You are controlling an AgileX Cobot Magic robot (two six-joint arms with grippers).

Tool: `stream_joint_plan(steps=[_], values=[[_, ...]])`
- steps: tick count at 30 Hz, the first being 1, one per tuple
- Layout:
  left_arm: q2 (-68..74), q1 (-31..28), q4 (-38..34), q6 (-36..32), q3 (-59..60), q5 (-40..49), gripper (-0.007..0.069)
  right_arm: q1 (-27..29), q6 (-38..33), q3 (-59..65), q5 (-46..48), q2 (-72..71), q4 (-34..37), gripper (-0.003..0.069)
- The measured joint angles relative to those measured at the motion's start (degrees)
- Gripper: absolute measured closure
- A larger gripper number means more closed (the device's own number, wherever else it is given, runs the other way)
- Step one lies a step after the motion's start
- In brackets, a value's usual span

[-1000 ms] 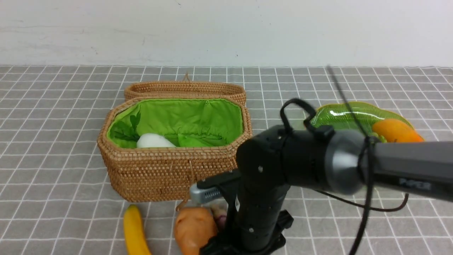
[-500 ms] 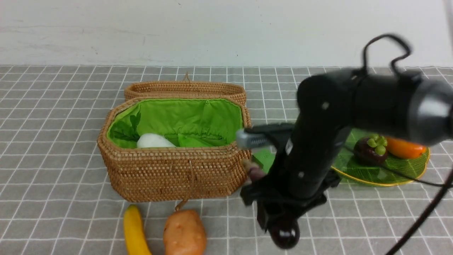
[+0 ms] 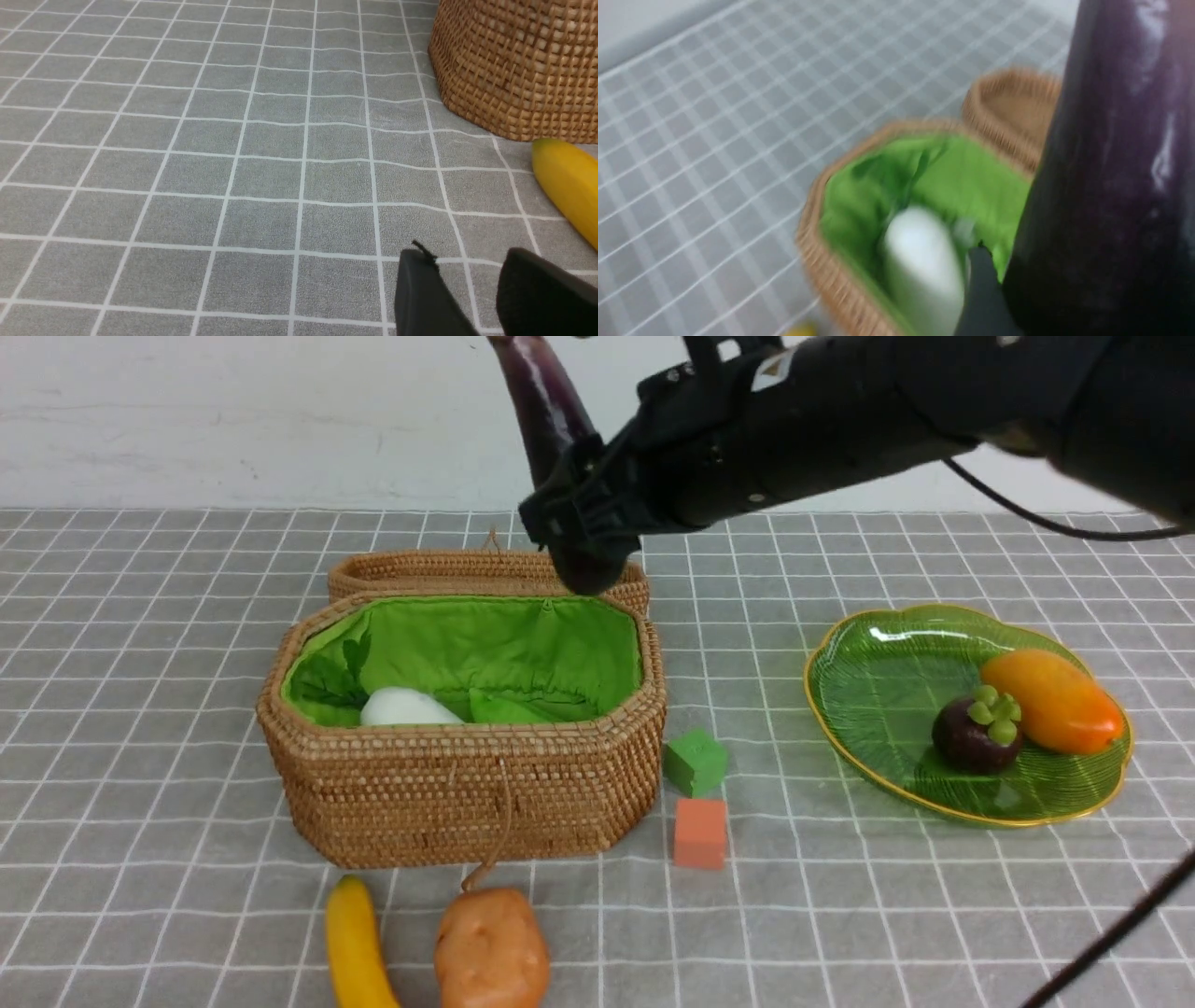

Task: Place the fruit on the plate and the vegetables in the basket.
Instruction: Grab an eggplant with your right arm and place it in the basket on the left, then use the right arm to grab a potato and put it into the left basket

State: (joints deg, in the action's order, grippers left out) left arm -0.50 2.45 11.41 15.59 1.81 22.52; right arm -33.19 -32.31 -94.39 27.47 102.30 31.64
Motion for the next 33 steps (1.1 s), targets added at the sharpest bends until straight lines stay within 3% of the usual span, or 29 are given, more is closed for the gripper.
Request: stream_joint_plan(steps=[6, 9, 12, 15, 18, 22, 25, 28, 29, 33], values=[[0.0, 0.0, 0.0, 0.0, 0.0, 0.0, 0.0386, 0.0, -9.2, 0.0, -5.0, 10.6, 2.2, 0.0242], [0.0, 0.0, 0.0, 0.0, 0.0, 0.0, 0.0386, 0.0, -9.8, 0.0, -4.4, 12.1, 2.3, 0.0218], [0.0, 0.0, 0.0, 0.0, 0.0, 0.0, 0.0386, 0.0, -9.4, 0.0, -2.5, 11.5, 2.7, 0.0057], [0.0, 0.0, 0.0, 0.0, 0.0, 0.0, 0.0386, 0.0, -8.4, 0.0, -0.1, 10.6, 2.6, 0.0007], [0.0, 0.0, 0.0, 0.0, 0.0, 0.0, 0.0386, 0.0, -5.1, 0.0, 7.4, 7.0, 2.4, -0.0014], [0.0, 0.0, 0.0, 0.0, 0.0, 0.0, 0.0386, -0.1, 0.1, 0.0, 16.6, 2.7, 2.4, 0.0027], [0.0, 0.0, 0.0, 0.0, 0.0, 0.0, 0.0386, -1.1, 8.6, 1.1, 25.0, 0.9, 2.4, 0.0085], [0.0, 0.0, 0.0, 0.0, 0.0, 0.0, 0.0386, -2.6, 14.7, 4.3, 26.6, 0.8, 1.9, 0.0111], [0.0, 0.0, 0.0, 0.0, 0.0, 0.0, 0.0386, -4.5, 19.9, 8.3, 25.8, 1.1, 0.3, 0.012], [0.0, 0.0, 0.0, 0.0, 0.0, 0.0, 0.0386, -7.7, 26.0, 13.4, 20.6, 1.5, -2.5, 0.0116]])
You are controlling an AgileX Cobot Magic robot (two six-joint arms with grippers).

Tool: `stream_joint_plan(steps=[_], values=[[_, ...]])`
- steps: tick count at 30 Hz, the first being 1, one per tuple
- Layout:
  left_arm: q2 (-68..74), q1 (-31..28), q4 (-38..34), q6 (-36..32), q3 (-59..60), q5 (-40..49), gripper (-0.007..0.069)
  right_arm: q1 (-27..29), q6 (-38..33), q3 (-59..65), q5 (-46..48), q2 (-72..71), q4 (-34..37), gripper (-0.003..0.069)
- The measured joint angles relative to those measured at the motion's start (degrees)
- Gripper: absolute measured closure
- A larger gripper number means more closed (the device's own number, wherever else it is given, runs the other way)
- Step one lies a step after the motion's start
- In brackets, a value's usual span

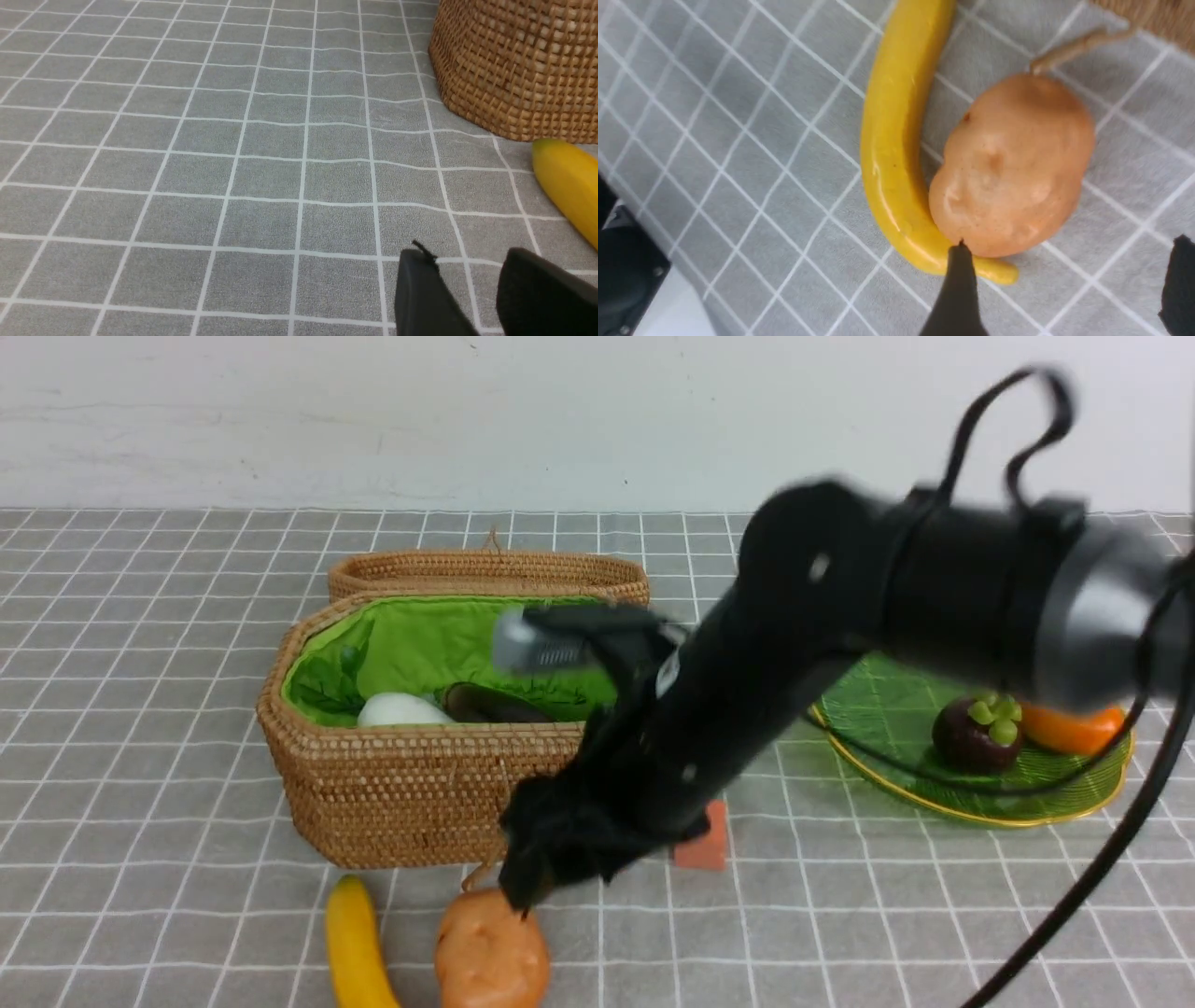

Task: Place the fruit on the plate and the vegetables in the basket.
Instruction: Use the right arm to grab a potato and put it into the left basket

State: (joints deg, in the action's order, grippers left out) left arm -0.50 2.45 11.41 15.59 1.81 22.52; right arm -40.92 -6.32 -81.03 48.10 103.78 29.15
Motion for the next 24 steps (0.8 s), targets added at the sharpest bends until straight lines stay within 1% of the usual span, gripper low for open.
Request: stream_joint_plan(steps=[3, 4, 6, 10, 11, 12, 14, 16, 20, 24], values=[[0.0, 0.0, 0.0, 0.0, 0.0, 0.0, 0.0386, -1.8, 3.6, 0.9, -4.6, 1.2, -0.8, 0.0085], [0.0, 0.0, 0.0, 0.0, 0.0, 0.0, 0.0386, -2.0, 3.6, 0.9, -4.9, 1.4, -0.9, 0.0083], [0.0, 0.0, 0.0, 0.0, 0.0, 0.0, 0.0386, -2.8, 4.7, 0.9, -7.9, 3.7, -0.9, 0.0055], [0.0, 0.0, 0.0, 0.0, 0.0, 0.0, 0.0386, -3.0, 5.0, 0.9, -9.5, 8.4, 0.2, 0.0044], [0.0, 0.0, 0.0, 0.0, 0.0, 0.0, 0.0386, -3.0, 5.0, 0.9, -9.9, 10.1, 1.5, 0.0044], [0.0, 0.0, 0.0, 0.0, 0.0, 0.0, 0.0386, -3.1, 4.6, 0.9, -10.6, 11.1, 2.8, 0.0048], [0.0, 0.0, 0.0, 0.0, 0.0, 0.0, 0.0386, -3.3, 3.8, 0.8, -11.3, 11.8, 3.2, 0.0059], [0.0, 0.0, 0.0, 0.0, 0.0, 0.0, 0.0386, -3.4, 1.8, 0.7, -11.4, 12.8, 4.7, 0.0104], [0.0, 0.0, 0.0, 0.0, 0.0, 0.0, 0.0386, -3.2, -1.1, 0.7, -10.8, 12.7, 6.0, 0.0106], [0.0, 0.0, 0.0, 0.0, 0.0, 0.0, 0.0386, -3.1, -4.0, 1.0, -7.5, 10.7, 5.4, 0.0106]])
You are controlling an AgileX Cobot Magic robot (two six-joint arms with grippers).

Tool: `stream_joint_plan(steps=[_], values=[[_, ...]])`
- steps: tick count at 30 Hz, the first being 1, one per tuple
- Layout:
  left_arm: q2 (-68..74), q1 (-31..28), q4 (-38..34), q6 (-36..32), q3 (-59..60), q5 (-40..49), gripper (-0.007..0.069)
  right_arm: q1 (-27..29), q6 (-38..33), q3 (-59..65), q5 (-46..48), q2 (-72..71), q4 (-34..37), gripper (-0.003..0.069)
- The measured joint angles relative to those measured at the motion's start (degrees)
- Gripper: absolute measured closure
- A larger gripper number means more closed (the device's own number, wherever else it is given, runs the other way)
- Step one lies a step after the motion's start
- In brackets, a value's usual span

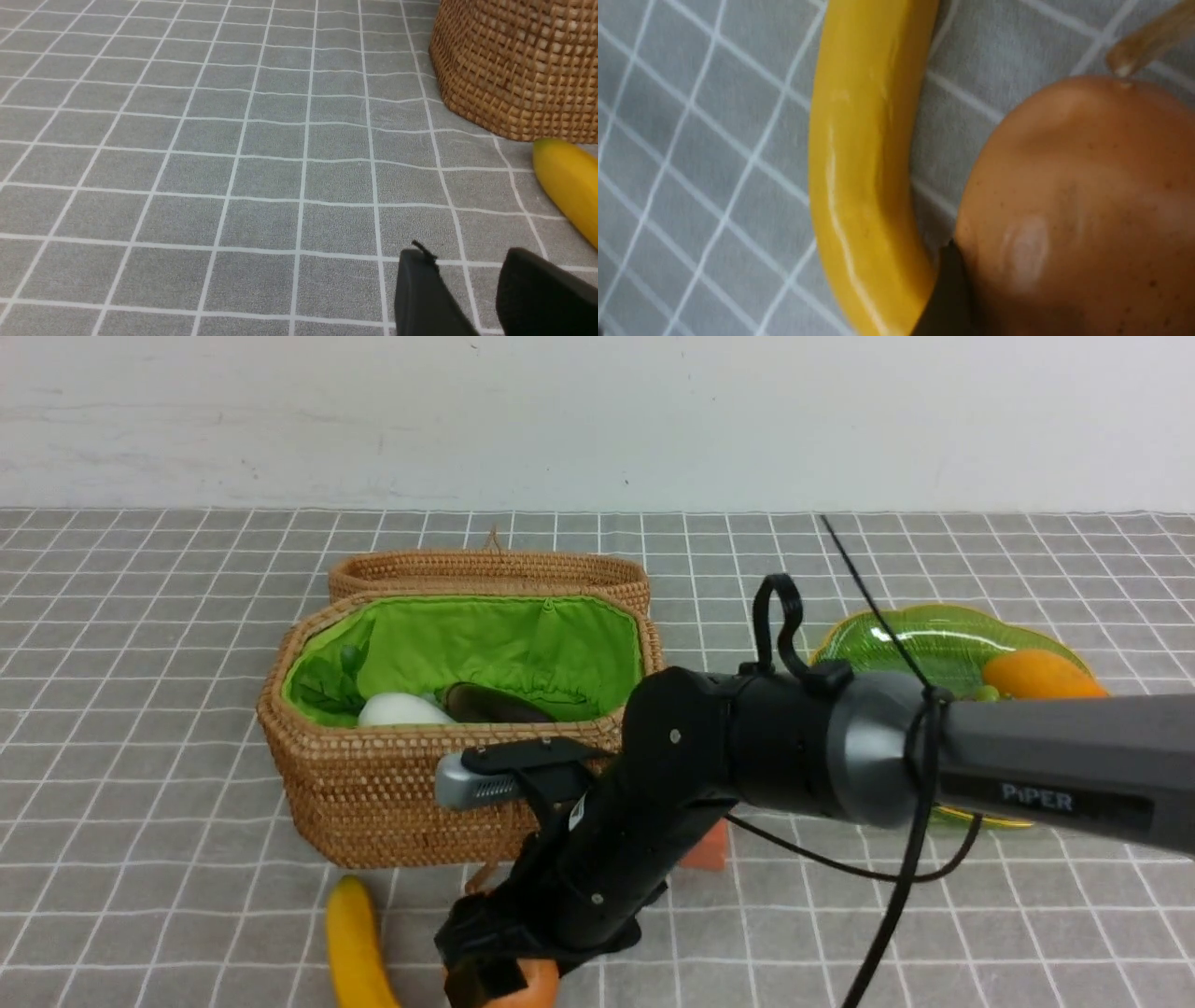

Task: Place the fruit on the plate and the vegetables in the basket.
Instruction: Use the right arm to grab a potato and put it into the left basket, then use the right arm to grab a banana and put it into the right plate

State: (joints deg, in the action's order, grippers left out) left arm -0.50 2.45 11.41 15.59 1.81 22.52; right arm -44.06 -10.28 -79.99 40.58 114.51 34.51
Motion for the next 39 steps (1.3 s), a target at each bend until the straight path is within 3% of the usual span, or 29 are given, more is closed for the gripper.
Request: stream_joint_plan(steps=[9, 16, 22, 28, 34, 39], values=[[0.0, 0.0, 0.0, 0.0, 0.0, 0.0, 0.0386, 1.0, -9.4, -6.6, 3.5, -14.9, -0.2, 0.0106], [0.0, 0.0, 0.0, 0.0, 0.0, 0.0, 0.0386, 7.6, -9.9, -11.9, -11.3, -13.3, -0.2, 0.0106], [0.0, 0.0, 0.0, 0.0, 0.0, 0.0, 0.0386, 11.5, -8.1, -12.0, -14.4, -7.0, -0.2, 0.0106], [0.0, 0.0, 0.0, 0.0, 0.0, 0.0, 0.0386, 13.9, -5.2, -11.7, -8.5, -4.3, -0.7, -0.0017], [0.0, 0.0, 0.1, 0.0, 0.0, 0.0, 0.0386, 12.8, -5.0, -11.8, -1.2, -5.9, -0.7, 0.0004], [0.0, 0.0, 0.1, 0.0, 0.0, 0.0, 0.0386, 7.5, -5.6, -11.8, 7.7, -6.7, -1.1, 0.0067]])
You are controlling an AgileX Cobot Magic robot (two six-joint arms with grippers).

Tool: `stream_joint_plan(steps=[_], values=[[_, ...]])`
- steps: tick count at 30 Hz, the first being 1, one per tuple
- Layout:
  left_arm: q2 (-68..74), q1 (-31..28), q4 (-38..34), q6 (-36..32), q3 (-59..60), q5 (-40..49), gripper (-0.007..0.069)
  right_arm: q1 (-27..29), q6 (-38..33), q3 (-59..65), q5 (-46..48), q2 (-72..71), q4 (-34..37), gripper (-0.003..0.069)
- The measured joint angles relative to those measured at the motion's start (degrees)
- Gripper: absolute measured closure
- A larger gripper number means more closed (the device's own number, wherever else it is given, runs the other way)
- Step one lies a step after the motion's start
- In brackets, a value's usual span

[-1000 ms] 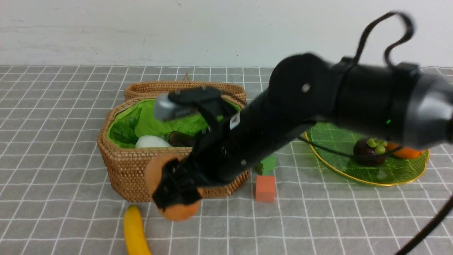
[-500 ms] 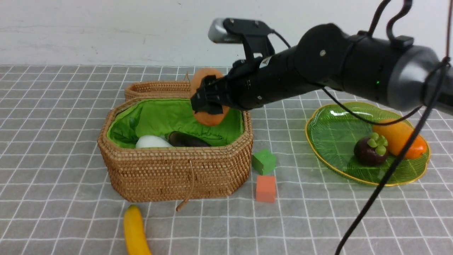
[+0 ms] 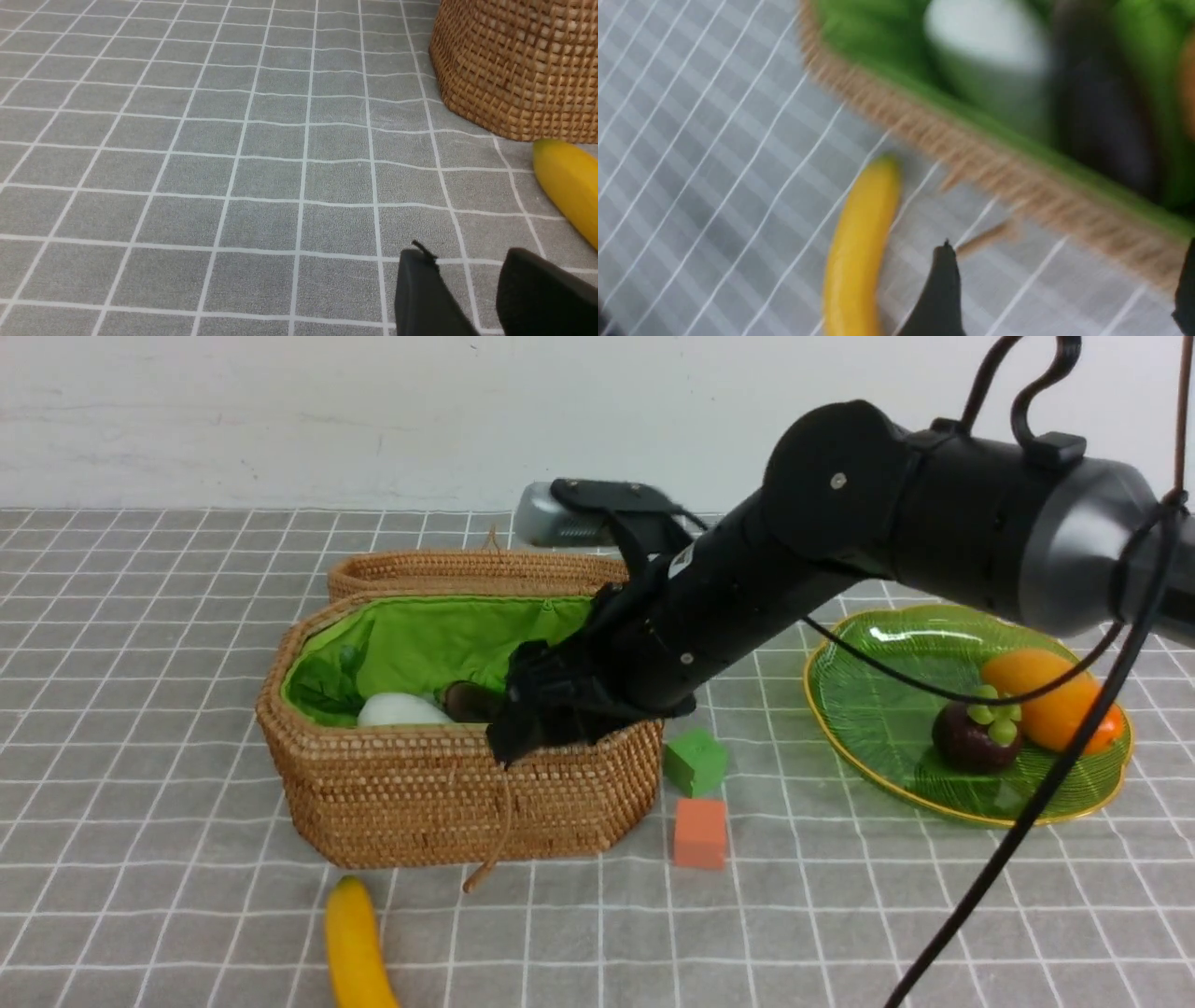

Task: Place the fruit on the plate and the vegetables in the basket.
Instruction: Use the right arm to grab a banana and put it into the right plate

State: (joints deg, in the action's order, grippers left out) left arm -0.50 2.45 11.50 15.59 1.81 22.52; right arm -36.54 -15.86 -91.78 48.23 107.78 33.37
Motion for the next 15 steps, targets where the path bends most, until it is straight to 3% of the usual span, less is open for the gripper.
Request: stream_joint_plan(steps=[7, 12, 15], values=[[0.0, 0.0, 0.0, 0.0, 0.0, 0.0, 0.0386, -14.1, 0.6, 0.6, 3.2, 2.4, -7.4, 0.0088], [0.0, 0.0, 0.0, 0.0, 0.0, 0.0, 0.0386, -19.6, 2.5, 0.7, -2.3, 9.0, -17.6, 0.0088], [0.0, 0.0, 0.0, 0.0, 0.0, 0.0, 0.0386, -20.8, 2.5, 0.7, -4.3, 12.1, -19.8, 0.0089]])
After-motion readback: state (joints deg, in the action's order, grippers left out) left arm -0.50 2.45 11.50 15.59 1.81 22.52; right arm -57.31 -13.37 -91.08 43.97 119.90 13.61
